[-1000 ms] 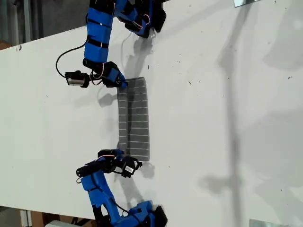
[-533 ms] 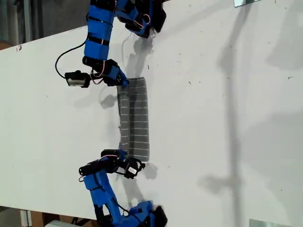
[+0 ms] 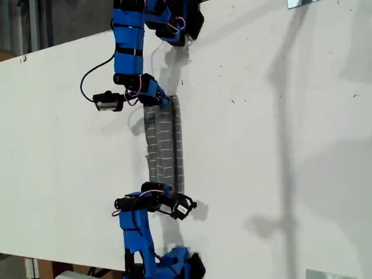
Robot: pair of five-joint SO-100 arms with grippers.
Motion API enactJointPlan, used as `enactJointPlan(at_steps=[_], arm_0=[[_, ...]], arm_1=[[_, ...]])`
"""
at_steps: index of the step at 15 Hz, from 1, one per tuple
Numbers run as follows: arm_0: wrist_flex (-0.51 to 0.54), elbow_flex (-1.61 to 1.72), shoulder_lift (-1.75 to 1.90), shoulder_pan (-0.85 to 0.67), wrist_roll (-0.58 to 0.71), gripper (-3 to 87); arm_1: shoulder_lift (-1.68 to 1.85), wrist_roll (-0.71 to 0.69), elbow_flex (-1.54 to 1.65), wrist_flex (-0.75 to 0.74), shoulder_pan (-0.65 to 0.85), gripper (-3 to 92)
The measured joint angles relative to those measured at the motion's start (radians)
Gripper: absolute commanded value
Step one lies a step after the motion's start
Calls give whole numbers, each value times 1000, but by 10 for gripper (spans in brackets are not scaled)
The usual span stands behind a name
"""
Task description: Grasp corners of a square towel and fold twice.
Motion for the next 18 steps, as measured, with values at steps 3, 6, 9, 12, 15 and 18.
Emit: enactJointPlan(at_steps=[3, 6, 9, 12, 15, 18], arm_0=[[31, -43, 0, 5, 18, 244], [69, -51, 29, 0, 37, 269], [92, -9, 199, -80, 72, 267], [100, 54, 344, -156, 106, 267], [89, 72, 344, -150, 104, 269], [89, 74, 344, -132, 97, 269]], arm_1=[[11, 0, 0, 2, -8, 280], [34, 0, 0, 8, -5, 269], [49, -29, 5, 32, 54, 287], [29, -69, 74, -38, 141, 309], [-138, -100, 104, -164, 187, 355], [-295, -127, 81, -190, 236, 265]])
